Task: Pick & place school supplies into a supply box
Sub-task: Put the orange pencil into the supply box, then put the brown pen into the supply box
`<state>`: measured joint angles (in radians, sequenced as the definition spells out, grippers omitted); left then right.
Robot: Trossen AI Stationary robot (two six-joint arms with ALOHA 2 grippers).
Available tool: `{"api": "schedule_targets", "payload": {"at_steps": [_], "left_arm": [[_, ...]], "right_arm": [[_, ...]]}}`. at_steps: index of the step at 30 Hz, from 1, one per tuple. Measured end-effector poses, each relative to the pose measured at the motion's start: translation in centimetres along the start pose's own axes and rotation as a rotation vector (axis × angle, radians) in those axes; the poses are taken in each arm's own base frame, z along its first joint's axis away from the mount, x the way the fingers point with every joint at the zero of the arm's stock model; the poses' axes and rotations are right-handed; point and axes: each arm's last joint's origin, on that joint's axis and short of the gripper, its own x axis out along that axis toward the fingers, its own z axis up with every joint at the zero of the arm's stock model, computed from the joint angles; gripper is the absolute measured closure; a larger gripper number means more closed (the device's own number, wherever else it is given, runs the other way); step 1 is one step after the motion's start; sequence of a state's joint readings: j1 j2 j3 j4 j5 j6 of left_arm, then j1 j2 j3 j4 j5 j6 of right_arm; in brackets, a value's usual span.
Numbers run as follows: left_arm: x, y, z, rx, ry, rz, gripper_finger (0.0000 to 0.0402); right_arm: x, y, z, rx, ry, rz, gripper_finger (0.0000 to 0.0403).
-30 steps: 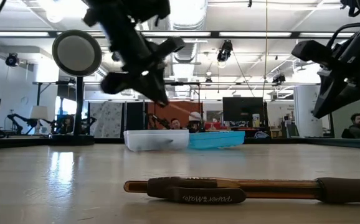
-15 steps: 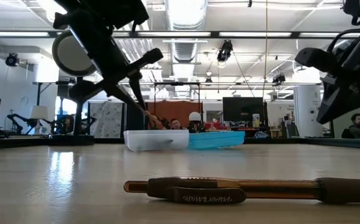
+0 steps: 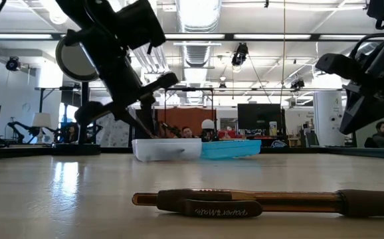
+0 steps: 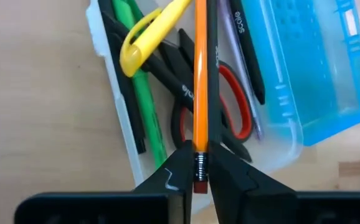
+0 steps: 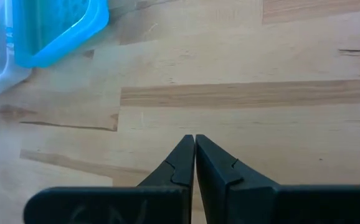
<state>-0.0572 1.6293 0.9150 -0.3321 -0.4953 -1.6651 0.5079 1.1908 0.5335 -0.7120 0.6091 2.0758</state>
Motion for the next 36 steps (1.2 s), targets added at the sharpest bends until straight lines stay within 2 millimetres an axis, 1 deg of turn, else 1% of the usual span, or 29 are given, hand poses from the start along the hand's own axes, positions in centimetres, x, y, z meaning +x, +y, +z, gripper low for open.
{"api": "schedule_targets", "payload": {"at_steps": [4, 9, 13, 15, 17, 19, 20, 22, 23, 25, 27, 36], "left_arm": [[0.6, 0.0, 0.1, 0.019, -0.005, 0.002, 0.0362], [0.7, -0.1, 0.3, 0.051, -0.01, 0.003, 0.0357], [0.4, -0.5, 0.5, 0.084, -0.001, -0.013, 0.0355], [0.0, -0.9, 0.5, 0.142, 0.003, -0.031, 0.0355], [-1.0, -1.8, 0.3, 0.272, 0.01, -0.075, 0.0355], [-2.2, -3.1, -0.1, 0.472, 0.043, -0.151, 0.0355], [-2.8, -3.6, -0.4, 0.603, 0.081, -0.194, 0.0355], [-3.6, -4.3, -1.3, 0.868, 0.217, -0.301, 0.0355], [-4.0, -4.5, -1.8, 0.968, 0.289, -0.365, 0.0355], [-4.6, -4.7, -2.5, 1.061, 0.407, -0.457, 0.0355], [-4.8, -4.7, -2.8, 1.063, 0.456, -0.485, 0.0355], [-4.8, -4.4, -3.0, 0.931, 0.487, -0.436, 0.0355]], "right_arm": [[0.2, -0.1, -0.1, 0.001, 0.009, -0.002, 0.0394], [0.3, -0.2, -0.2, 0.009, 0.02, 0.005, 0.0394], [0.4, -0.2, -0.2, 0.014, 0.024, 0.011, 0.0394], [0.4, -0.3, -0.2, 0.013, 0.023, 0.009, 0.0394], [0.5, -0.4, -0.2, 0.006, 0.03, 0.004, 0.0394], [0.5, -0.4, -0.3, -0.026, 0.051, 0.003, 0.0394], [0.6, -0.4, -0.4, -0.057, 0.065, 0.003, 0.0394], [0.7, -0.3, -0.6, -0.13, 0.102, 0.018, 0.0394], [0.7, -0.3, -0.7, -0.166, 0.12, 0.022, 0.0394], [0.7, -0.3, -0.8, -0.232, 0.144, 0.027, 0.0394], [0.7, -0.2, -0.9, -0.273, 0.16, 0.033, 0.0394], [0.4, 0.3, -1.0, -0.375, 0.167, 0.063, 0.0394]]}}
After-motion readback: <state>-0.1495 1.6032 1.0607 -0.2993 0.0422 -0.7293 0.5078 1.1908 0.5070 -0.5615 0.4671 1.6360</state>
